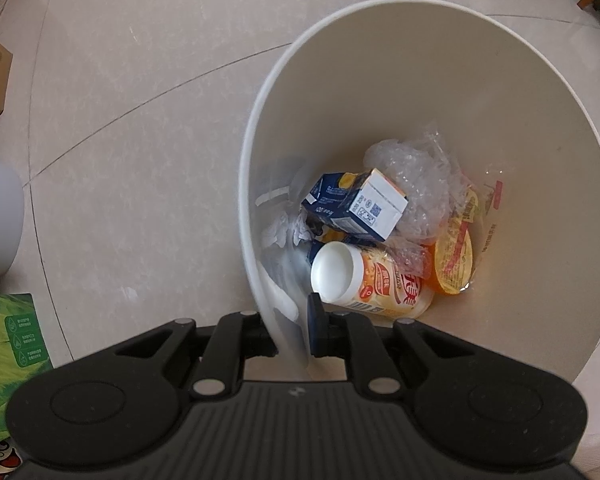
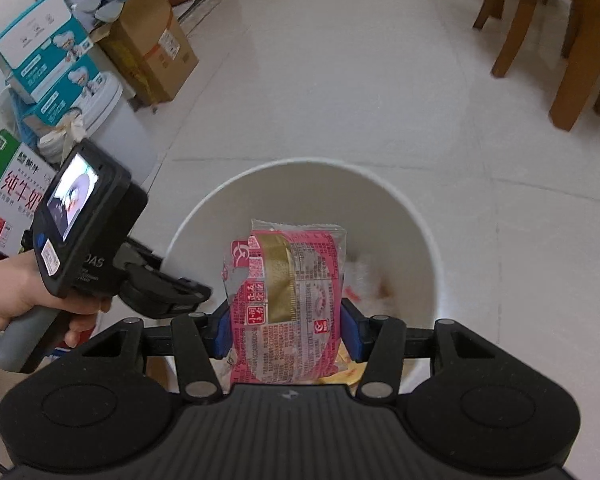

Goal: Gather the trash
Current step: 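Carry the snack packet over the bin and release it, then open the left tool to set the bin on the floor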

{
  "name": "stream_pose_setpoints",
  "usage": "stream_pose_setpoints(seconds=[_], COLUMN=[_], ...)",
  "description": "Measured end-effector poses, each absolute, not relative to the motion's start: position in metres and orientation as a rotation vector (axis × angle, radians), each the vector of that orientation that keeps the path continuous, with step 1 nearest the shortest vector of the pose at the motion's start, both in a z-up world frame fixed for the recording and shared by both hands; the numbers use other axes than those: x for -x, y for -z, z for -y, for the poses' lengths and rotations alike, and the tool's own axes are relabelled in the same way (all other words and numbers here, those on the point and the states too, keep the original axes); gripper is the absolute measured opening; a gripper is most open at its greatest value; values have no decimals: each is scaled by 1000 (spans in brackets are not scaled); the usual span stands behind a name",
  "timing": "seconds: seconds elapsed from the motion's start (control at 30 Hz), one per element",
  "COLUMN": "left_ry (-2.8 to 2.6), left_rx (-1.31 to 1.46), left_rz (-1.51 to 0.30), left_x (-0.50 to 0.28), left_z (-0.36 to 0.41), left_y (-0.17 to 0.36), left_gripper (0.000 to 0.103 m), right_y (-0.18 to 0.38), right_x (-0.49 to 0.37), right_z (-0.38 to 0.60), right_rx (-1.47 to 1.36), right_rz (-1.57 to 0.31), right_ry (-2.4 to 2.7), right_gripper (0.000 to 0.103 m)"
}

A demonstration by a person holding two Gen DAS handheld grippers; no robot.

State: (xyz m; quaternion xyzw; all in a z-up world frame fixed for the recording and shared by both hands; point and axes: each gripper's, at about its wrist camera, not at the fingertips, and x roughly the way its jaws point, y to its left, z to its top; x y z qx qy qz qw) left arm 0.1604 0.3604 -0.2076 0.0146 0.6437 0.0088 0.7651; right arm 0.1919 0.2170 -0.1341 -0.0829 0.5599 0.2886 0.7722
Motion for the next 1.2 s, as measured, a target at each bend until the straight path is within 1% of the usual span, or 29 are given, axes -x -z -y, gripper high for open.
stream_pose_setpoints(seconds=[0.13,0.17,0.2,0.23,0.27,0.3,0.43,0.83,0.9,1.0,1.07,1.1,1.17,1.2], left_ry=[-16,-14,-12,-12,-12,-9,-5,-7,-12,-4,-7,-14,-32,-25], left_rx=[-28,-32,-36,-36,-38,-44,-40,-25,-15,-21,-32,-36,-41,-44], left_rz=[-1394,-1393,-1391,-1390,-1389,-1388,-1386,-1380,-1374,-1370,-1353,-1346,-1320,-1309], left_x=[-160,-160,-159,-159,-159,-158,-158,-158,-156,-155,-152,-151,-146,-144], left_z=[-361,-361,-361,-361,-361,-360,-360,-361,-361,-360,-360,-361,-361,-361], left_y=[207,207,206,206,205,205,204,203,200,197,194,192,185,182], left_gripper=[10,10,10,10,10,10,11,11,13,23,45,50,67,73], right_y=[142,145,147,150,152,153,152,128,126,125,124,123,121,121], right_x=[-189,-188,-187,-186,-185,-184,-185,-172,-168,-163,-160,-158,-155,-154], right_z=[-218,-222,-224,-225,-226,-226,-222,-210,-207,-201,-197,-195,-192,-191], right_rx=[173,174,178,184,182,171,133,114,100,78,63,61,62,64], right_rz=[-1250,-1258,-1265,-1269,-1273,-1275,-1282,-1242,-1238,-1248,-1253,-1256,-1257,-1256], right_ry=[-616,-612,-605,-593,-586,-582,-559,-428,-407,-385,-376,-367,-350,-344], right_gripper=[58,63,73,80,93,99,101,101,101,101,101,101,101,102])
